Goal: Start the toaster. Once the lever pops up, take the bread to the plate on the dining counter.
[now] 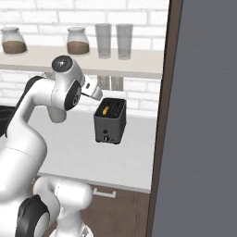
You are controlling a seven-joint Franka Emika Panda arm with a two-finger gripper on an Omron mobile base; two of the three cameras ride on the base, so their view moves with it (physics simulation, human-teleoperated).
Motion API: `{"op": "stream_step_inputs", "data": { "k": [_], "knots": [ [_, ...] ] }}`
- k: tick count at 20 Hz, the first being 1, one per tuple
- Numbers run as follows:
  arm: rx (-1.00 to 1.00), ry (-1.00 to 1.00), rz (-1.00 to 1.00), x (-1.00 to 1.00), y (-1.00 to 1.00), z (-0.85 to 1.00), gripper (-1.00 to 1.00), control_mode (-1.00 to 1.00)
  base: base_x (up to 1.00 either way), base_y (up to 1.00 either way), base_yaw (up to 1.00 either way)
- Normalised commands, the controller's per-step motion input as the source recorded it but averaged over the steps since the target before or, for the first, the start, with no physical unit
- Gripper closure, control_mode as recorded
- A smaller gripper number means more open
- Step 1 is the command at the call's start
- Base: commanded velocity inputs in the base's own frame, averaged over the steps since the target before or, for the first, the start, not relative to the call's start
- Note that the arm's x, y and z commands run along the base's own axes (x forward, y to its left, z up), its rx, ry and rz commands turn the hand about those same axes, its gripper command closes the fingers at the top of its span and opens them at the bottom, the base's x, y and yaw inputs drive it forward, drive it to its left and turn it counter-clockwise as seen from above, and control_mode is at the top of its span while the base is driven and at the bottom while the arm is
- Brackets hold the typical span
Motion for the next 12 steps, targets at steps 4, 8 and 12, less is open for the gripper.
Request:
{"op": "stream_step_inputs", "data": {
  "k": [4,8,12],
  "knots": [
    [0.00,0.00,0.00,0.00,0.00,0.00,-1.00,-1.00,0.00,0.00,0.00],
    [0.00,0.00,0.00,0.00,0.00,0.00,-1.00,-1.00,0.00,0.00,0.00],
    [0.00,0.00,0.00,0.00,0.00,0.00,-1.00,-1.00,0.00,0.00,0.00]
  ]
}}
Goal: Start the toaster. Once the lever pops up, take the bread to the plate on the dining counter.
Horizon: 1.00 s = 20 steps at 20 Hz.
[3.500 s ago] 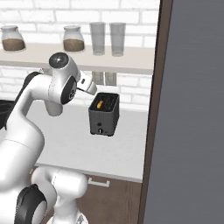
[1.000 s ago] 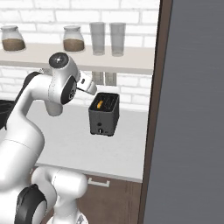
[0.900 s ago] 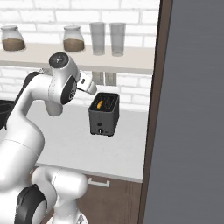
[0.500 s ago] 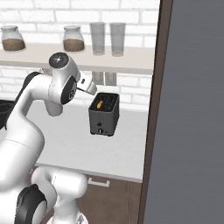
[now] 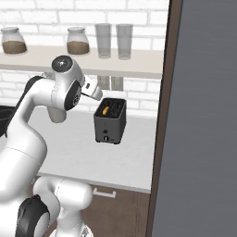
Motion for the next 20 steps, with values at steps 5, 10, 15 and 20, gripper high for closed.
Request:
{"op": "stream_step_inputs", "data": {
  "k": [5,10,15,20],
  "knots": [
    [0.00,0.00,0.00,0.00,0.00,0.00,-1.00,-1.00,0.00,0.00,0.00],
    [0.00,0.00,0.00,0.00,0.00,0.00,-1.00,-1.00,0.00,0.00,0.00],
    [0.00,0.00,0.00,0.00,0.00,0.00,-1.00,-1.00,0.00,0.00,0.00],
    [0.00,0.00,0.00,0.00,0.00,0.00,-1.00,-1.00,0.00,0.00,0.00]
  ]
}}
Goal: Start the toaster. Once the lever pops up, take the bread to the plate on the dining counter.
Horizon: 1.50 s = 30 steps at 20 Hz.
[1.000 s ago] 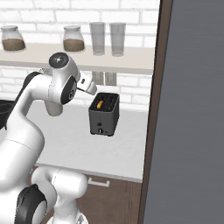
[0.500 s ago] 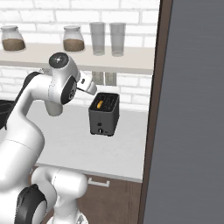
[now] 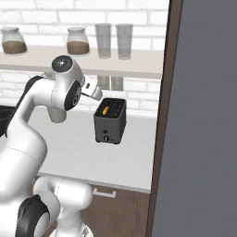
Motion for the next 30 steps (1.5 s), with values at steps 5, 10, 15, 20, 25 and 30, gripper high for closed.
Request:
{"op": "stream_step_inputs", "data": {
  "k": [5,10,15,20,25,30],
  "knots": [
    [0.00,0.00,0.00,0.00,0.00,0.00,-1.00,-1.00,0.00,0.00,0.00],
    [0.00,0.00,0.00,0.00,0.00,0.00,-1.00,-1.00,0.00,0.00,0.00],
    [0.00,0.00,0.00,0.00,0.00,0.00,-1.00,-1.00,0.00,0.00,0.00],
    [0.00,0.00,0.00,0.00,0.00,0.00,-1.00,-1.00,0.00,0.00,0.00],
    [0.00,0.00,0.00,0.00,0.00,0.00,-1.00,-1.00,0.00,0.00,0.00],
    [0.00,0.00,0.00,0.00,0.00,0.00,-1.00,-1.00,0.00,0.00,0.00]
  ]
}}
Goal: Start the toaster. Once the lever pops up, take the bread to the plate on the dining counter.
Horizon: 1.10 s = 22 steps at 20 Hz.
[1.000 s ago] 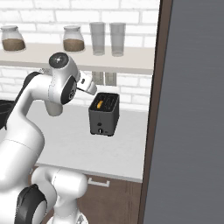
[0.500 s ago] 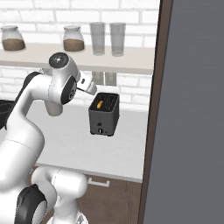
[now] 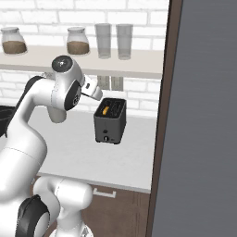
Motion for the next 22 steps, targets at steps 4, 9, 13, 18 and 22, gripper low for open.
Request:
{"op": "stream_step_inputs", "data": {
  "k": [4,9,13,18,22],
  "knots": [
    [0.00,0.00,0.00,0.00,0.00,0.00,-1.00,-1.00,0.00,0.00,0.00],
    [0.00,0.00,0.00,0.00,0.00,0.00,-1.00,-1.00,0.00,0.00,0.00],
    [0.00,0.00,0.00,0.00,0.00,0.00,-1.00,-1.00,0.00,0.00,0.00],
    [0.00,0.00,0.00,0.00,0.00,0.00,-1.00,-1.00,0.00,0.00,0.00],
    [0.00,0.00,0.00,0.00,0.00,0.00,-1.00,-1.00,0.00,0.00,0.00]
  ]
}}
